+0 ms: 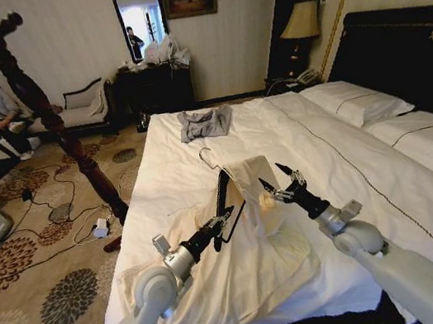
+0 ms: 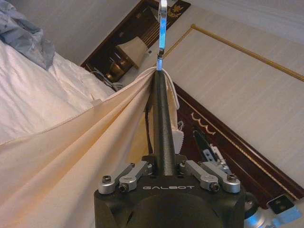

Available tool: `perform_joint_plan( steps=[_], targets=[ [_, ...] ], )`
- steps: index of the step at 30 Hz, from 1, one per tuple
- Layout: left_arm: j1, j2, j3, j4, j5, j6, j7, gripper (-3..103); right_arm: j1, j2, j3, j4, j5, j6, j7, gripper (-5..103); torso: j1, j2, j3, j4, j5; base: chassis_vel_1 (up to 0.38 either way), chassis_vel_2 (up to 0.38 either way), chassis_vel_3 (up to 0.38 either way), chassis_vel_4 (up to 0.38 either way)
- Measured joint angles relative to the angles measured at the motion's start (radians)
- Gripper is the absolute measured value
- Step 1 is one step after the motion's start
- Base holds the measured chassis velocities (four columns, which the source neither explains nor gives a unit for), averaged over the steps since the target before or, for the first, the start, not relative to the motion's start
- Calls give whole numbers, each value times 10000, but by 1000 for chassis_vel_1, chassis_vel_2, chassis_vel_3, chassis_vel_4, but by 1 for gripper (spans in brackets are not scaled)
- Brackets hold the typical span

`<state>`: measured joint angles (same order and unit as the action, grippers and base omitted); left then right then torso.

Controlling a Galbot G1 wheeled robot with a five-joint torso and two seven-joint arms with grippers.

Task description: Pick up the clothes from the bed and hang them on the clothes hanger.

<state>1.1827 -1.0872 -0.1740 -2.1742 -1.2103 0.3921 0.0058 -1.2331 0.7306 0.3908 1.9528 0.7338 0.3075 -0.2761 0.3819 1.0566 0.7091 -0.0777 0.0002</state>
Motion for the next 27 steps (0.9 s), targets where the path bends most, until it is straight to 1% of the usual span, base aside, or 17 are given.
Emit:
perform_joint_plan(
  steps=[2,3,5,7,8,10,12,14,15,16,17,18,22,24,27],
  targets=[
    [-9,79,0,-35,48,-1,-8,19,-75,-469,-92,411,496,-440,29,100,0,0,0,0,-3,0,0,0,0],
    [-9,79,0,-35,48,-1,-8,19,-75,-469,-92,411,496,-440,29,100,0,0,0,0,-3,0,0,0,0],
    [-59,141,19,-36,125,-4,-12,19,-107,-968,-212,812,890,-759,26,100,0,1,0,-2,-3,0,0,0,0],
    [-136,158,35,48,161,-20,-12,19,-49,-1250,-404,1112,1192,-1001,18,100,0,1,0,-1,-3,0,0,0,0],
    [-136,158,35,48,161,-20,-12,19,-49,-1250,-404,1112,1192,-1001,18,100,0,1,0,-1,-3,0,0,0,0],
    [-212,170,98,119,190,-33,-12,19,100,-1337,-726,1301,1290,-1285,187,101,0,0,0,-1,-3,0,0,0,0],
    [-289,190,190,139,252,-37,-12,19,297,-1334,-1183,1376,1117,-1543,465,93,0,1,0,0,-2,0,0,0,0],
    [-312,201,221,148,286,-41,-10,19,351,-1323,-1299,1377,1025,-1607,560,93,0,1,0,0,-2,0,0,0,0],
    [-361,220,281,173,339,-50,-8,19,481,-1283,-1555,1378,848,-1746,767,83,0,0,0,-1,-1,0,0,0,0],
    [-385,224,307,184,348,-52,-8,19,562,-1254,-1674,1360,746,-1838,885,83,0,0,0,0,-1,0,0,0,0],
    [-405,226,330,186,349,-53,-8,19,648,-1223,-1771,1314,618,-1936,1015,77,0,0,0,0,-2,0,0,0,0],
    [-405,226,330,186,349,-53,-8,19,648,-1223,-1771,1314,618,-1936,1015,77,0,0,0,0,-2,0,0,0,0],
    [-442,233,430,112,347,-53,-8,19,919,-1124,-1884,1019,10,-2182,1447,56,0,0,0,0,-2,0,0,0,0],
    [-455,250,459,105,347,-54,-8,19,940,-1112,-1873,973,-97,-2204,1488,56,0,0,0,-1,-1,0,0,0,0],
    [-494,309,547,71,346,-54,-15,19,1011,-1073,-1805,867,-385,-2311,1719,39,0,0,0,-1,-2,0,0,0,0]
  ],
)
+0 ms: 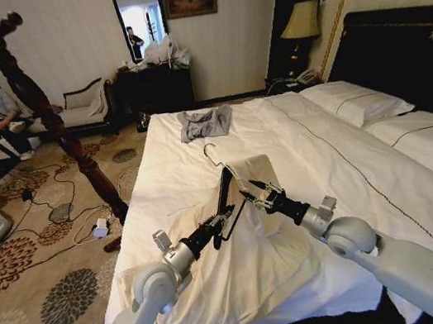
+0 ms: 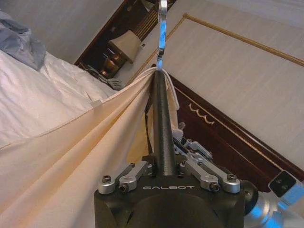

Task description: Pick up the clothes from the bed and hang them on the clothes hanger.

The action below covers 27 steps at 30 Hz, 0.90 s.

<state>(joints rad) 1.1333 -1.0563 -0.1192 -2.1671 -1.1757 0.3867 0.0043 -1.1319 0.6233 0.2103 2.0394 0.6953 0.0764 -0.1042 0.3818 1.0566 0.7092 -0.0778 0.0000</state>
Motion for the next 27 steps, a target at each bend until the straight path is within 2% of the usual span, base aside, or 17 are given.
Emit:
perform_joint_plan(
  steps=[1,3,4,6,7,9,12,17,27],
  targets=[
    [0,0,0,0,0,0,0,19,0,0,0,0,0,0,0,39,0,0,0,0,0,0,0,0,0],
    [-5,52,66,-7,23,0,0,19,109,20,11,-56,-70,-92,283,28,1,0,0,1,0,0,0,0,0],
    [-5,68,85,-6,49,0,0,19,158,23,20,-78,-70,-100,337,28,0,0,0,0,1,0,0,0,0],
    [-6,105,137,41,158,-21,5,19,293,18,92,-130,-27,-103,350,18,0,0,0,1,1,0,0,0,0],
    [-6,105,137,41,158,-21,5,19,293,18,92,-130,-27,-103,350,18,0,0,0,1,1,0,0,0,0],
    [-44,147,202,99,261,-35,21,19,451,-56,221,-168,163,-88,105,7,0,0,0,2,0,0,0,0,0],
    [-149,188,318,210,479,-86,74,19,615,-266,457,-143,545,44,-574,1,1,0,0,1,0,0,0,0,0],
    [-267,182,558,355,821,-147,162,19,715,-617,789,367,1148,278,-1319,1,0,0,0,0,0,0,0,0,0],
    [-541,17,1089,568,1440,-223,245,19,620,-825,887,1316,1543,457,-1584,1,0,0,0,1,0,0,0,0,0]
  ],
)
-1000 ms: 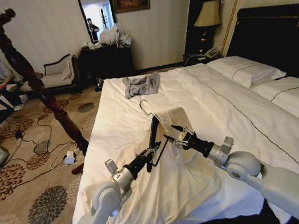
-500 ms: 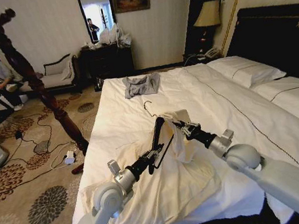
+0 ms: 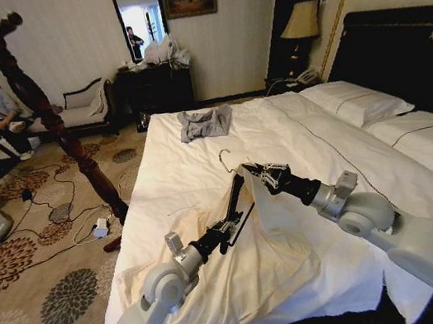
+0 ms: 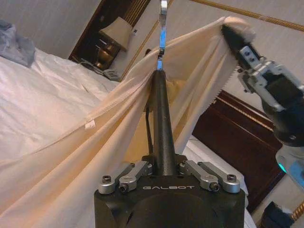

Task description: Pick up the clothes from the bed and hang them on the clothes hanger.

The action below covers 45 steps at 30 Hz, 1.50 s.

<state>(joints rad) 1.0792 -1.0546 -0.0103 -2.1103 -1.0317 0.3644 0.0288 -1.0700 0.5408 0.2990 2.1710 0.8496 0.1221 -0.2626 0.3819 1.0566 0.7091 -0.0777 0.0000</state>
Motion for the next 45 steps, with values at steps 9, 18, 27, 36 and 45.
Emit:
perform_joint_plan(
  steps=[9,18,27,36,45],
  targets=[
    [-89,-198,42,-167,11,-2,-35,19,-279,213,-160,326,-290,-258,1074,3,0,0,0,0,0,0,0,0,0],
    [-48,-190,-249,-281,-11,10,-52,19,-859,336,270,1239,1413,-431,1826,37,-1,0,-1,0,-1,0,0,0,0],
    [-21,147,-481,-472,-83,20,-64,19,-526,466,1605,1062,3914,-532,3218,75,-1,0,0,5,1,0,0,0,0],
    [-105,1294,-488,-854,95,-81,359,19,-511,-908,2704,-2257,2969,-1233,610,99,0,0,0,0,1,0,0,0,0],
    [-492,2608,345,-1194,154,-83,704,19,-16,-905,2377,-5465,2230,40,-7296,100,0,0,0,-4,2,0,0,0,0]
  ],
)
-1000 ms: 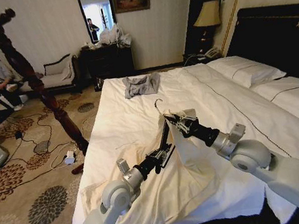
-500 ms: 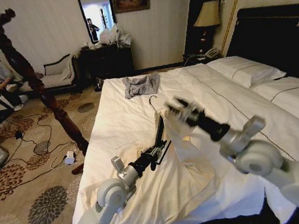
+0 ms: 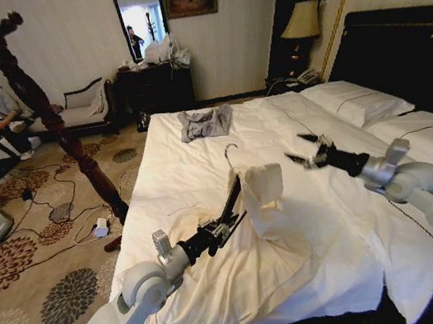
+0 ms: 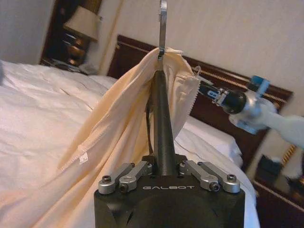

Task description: Pick up the clothes from the bed and hang them on the clothes hanger.

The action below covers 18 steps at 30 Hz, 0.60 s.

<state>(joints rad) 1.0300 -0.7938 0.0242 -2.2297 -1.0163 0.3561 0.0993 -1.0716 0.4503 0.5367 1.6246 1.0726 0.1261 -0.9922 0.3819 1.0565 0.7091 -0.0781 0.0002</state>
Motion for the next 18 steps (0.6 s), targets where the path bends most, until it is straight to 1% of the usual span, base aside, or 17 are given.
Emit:
perform_joint_plan(
  steps=[1,2,4,5,6,7,11,12,13,15,18],
  targets=[
    [-55,113,176,-59,23,0,6,19,30,12,0,-246,-56,-14,-613,100,0,0,0,3,0,0,0,0,0],
    [-55,113,176,-59,23,0,6,19,30,12,0,-246,-56,-14,-613,100,0,0,0,3,0,0,0,0,0],
    [-246,374,626,-192,112,0,22,19,105,21,12,-805,-307,-180,-2102,100,0,0,1,6,-2,0,0,0,0],
    [-306,434,731,-225,135,0,30,19,115,20,26,-914,-394,-220,-2401,100,0,0,0,5,-1,0,0,0,0],
    [-477,544,980,-318,163,0,48,19,127,-3,55,-1128,-596,-291,-3000,100,0,0,0,3,0,0,0,0,0],
    [-477,544,980,-318,163,0,48,19,127,-3,55,-1128,-596,-291,-3000,100,0,0,0,3,0,0,0,0,0],
    [-936,691,1622,-568,-62,24,22,19,293,-80,55,-1614,-1314,-465,-4449,100,0,0,0,4,-1,0,0,0,0],
    [-936,691,1622,-568,-62,24,22,19,293,-80,55,-1614,-1314,-465,-4449,100,0,0,0,4,-1,0,0,0,0],
    [-1031,698,1762,-611,-113,44,6,19,331,-96,31,-1683,-1466,-528,-4763,100,0,0,0,4,-2,0,0,0,0],
    [-1158,698,2007,-709,-216,92,-43,19,369,-109,-60,-1746,-1618,-574,-5043,100,0,0,0,2,-1,0,0,0,0],
    [-1182,671,2200,-804,-359,145,-119,19,448,-76,-158,-1763,-1663,-553,-5089,100,0,0,0,4,-1,0,0,0,0]
  ],
)
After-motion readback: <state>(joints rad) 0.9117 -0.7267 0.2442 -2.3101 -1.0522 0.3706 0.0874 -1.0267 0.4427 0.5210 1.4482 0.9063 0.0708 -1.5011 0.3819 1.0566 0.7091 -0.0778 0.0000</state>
